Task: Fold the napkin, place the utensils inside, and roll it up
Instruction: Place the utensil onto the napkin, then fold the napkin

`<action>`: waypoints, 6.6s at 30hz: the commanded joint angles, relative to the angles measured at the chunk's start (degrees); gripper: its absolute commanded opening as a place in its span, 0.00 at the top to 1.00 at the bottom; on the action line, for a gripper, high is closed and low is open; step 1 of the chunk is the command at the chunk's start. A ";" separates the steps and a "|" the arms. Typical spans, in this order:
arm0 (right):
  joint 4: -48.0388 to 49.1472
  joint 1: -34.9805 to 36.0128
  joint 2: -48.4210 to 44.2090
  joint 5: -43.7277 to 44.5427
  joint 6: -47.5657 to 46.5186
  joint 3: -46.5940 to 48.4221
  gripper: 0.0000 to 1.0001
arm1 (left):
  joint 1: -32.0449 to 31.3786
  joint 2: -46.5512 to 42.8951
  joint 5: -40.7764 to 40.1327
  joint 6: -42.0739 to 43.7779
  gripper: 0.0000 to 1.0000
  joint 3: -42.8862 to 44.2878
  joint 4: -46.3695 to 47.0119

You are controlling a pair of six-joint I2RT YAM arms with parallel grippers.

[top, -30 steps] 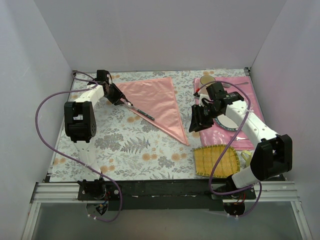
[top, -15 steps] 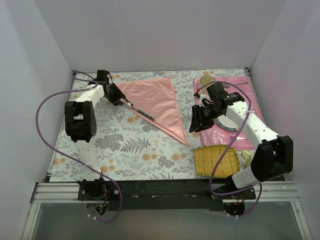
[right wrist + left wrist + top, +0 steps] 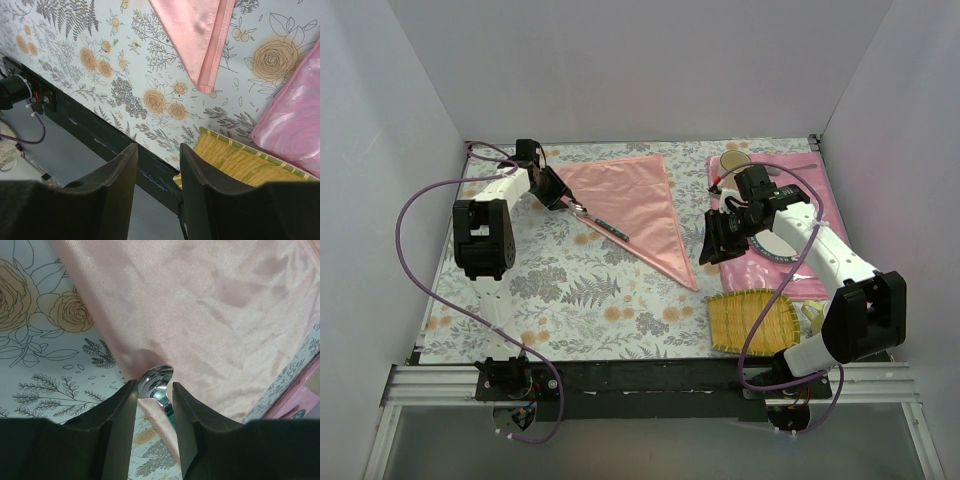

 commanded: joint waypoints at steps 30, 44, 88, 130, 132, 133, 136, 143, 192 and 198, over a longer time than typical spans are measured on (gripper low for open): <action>-1.36 -0.52 5.65 -1.49 0.50 7.49 0.52 | 14.04 -7.82 -10.19 -5.86 0.48 -12.98 33.88; -5.05 -2.01 16.91 0.35 2.70 21.91 0.53 | 14.31 11.71 -7.73 -7.79 0.55 3.63 42.59; 2.68 -2.81 -6.99 -5.97 -1.61 -1.63 0.53 | -10.21 -25.63 -4.30 -1.29 1.00 -25.54 32.75; 3.29 -2.80 -11.56 -4.04 -1.87 -7.26 0.53 | -18.74 -23.00 -3.69 -7.18 0.96 -34.86 29.49; 3.38 -2.81 -11.48 -4.13 -1.87 -7.44 0.53 | -18.74 -22.47 -4.04 -6.92 0.94 -34.33 29.05; 3.38 -2.72 -11.39 -4.04 -1.78 -7.44 0.53 | -18.74 -22.21 -4.21 -6.65 0.93 -33.98 28.01; 3.56 -2.72 -11.21 -4.04 -1.87 -7.52 0.53 | -18.65 -21.86 -4.04 -6.30 0.90 -33.54 27.12; 3.82 -2.81 -10.42 -4.48 -1.87 -7.61 0.53 | -18.65 -23.43 -2.37 -4.37 0.55 -30.56 23.18; -6.46 -10.98 -15.08 17.14 5.16 1.97 0.49 | -56.00 -13.77 -12.38 31.23 0.59 -20.44 21.67; -5.58 -10.98 -15.08 14.95 5.07 0.74 0.49 | -56.44 -13.16 -14.41 30.09 0.59 -20.62 21.32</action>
